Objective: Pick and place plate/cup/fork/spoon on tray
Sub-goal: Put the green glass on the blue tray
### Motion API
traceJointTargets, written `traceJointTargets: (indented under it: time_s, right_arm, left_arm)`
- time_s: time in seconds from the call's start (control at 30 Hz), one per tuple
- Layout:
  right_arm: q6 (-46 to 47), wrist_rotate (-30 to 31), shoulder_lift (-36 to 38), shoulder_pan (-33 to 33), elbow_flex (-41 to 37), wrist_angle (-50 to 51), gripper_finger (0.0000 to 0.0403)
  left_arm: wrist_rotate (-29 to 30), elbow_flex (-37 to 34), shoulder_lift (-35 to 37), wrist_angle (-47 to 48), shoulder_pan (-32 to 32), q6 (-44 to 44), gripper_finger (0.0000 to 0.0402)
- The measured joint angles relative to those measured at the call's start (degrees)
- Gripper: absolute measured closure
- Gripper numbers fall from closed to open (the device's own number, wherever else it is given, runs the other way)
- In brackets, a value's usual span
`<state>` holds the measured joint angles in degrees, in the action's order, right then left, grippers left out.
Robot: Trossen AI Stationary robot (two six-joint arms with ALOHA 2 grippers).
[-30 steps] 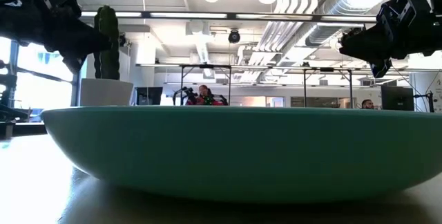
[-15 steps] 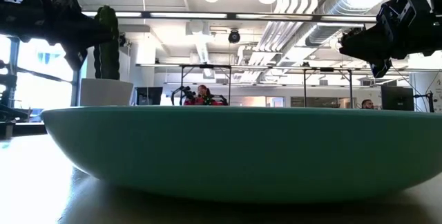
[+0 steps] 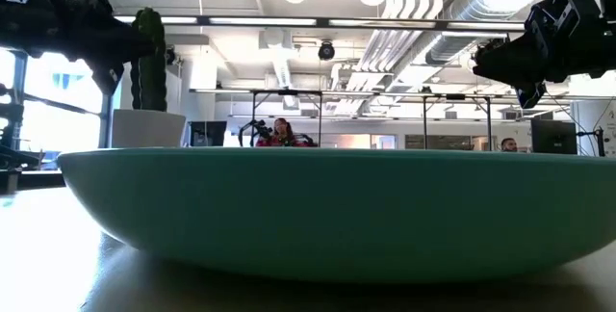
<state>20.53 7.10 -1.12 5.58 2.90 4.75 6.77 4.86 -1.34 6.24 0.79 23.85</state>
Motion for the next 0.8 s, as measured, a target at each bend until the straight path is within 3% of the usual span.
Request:
traceJointTargets:
  time_s: [0.23, 0.4, 0.6, 0.8]
  right_arm:
    - [0.0, 0.0, 0.0, 0.0, 0.0, 0.0, 0.0320]
    - [0.0, 0.0, 0.0, 0.0, 0.0, 0.0, 0.0320]
    - [0.0, 0.0, 0.0, 0.0, 0.0, 0.0, 0.0320]
    - [0.0, 0.0, 0.0, 0.0, 0.0, 0.0, 0.0320]
  left_arm:
    - [-3.5, 2.8, -0.1, -0.1, 0.0, -1.9, 0.0338]
    - [-3.6, 6.1, -1.2, -0.1, 0.0, -6.1, 0.0315]
    - [-3.3, 12.3, -4.1, -0.8, 0.0, -12.6, 0.0274]
    - [-5.3, 20.9, -9.0, 1.8, 0.0, -16.5, 0.0270]
